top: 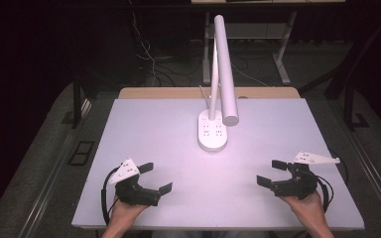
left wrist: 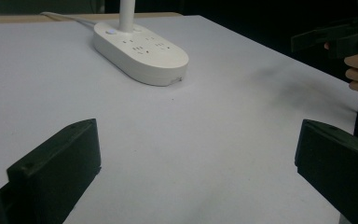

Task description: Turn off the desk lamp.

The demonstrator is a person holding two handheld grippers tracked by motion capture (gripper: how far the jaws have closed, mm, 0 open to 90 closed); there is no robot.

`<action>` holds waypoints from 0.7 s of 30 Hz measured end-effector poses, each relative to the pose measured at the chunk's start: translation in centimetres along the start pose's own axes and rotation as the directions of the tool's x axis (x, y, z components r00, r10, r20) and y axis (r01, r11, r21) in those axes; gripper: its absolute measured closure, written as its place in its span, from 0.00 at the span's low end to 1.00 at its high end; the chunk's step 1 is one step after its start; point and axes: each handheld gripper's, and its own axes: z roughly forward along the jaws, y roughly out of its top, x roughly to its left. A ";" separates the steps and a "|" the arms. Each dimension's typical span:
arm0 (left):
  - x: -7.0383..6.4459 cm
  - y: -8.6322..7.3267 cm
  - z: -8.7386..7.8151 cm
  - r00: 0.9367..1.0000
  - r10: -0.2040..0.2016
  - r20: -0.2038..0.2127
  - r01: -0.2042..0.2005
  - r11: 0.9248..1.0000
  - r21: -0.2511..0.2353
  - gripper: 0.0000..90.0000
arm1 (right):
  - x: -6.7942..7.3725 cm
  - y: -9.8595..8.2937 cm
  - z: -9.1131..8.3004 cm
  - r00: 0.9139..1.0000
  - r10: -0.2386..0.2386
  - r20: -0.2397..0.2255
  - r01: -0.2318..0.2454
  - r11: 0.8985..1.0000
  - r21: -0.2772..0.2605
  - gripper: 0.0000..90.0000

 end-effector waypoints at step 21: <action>-0.2 0.1 0.4 1.000 0.014 0.014 -0.014 1.000 0.008 0.00 | -0.2 0.3 -0.2 1.000 0.014 -0.007 -0.014 0.999 0.033 0.03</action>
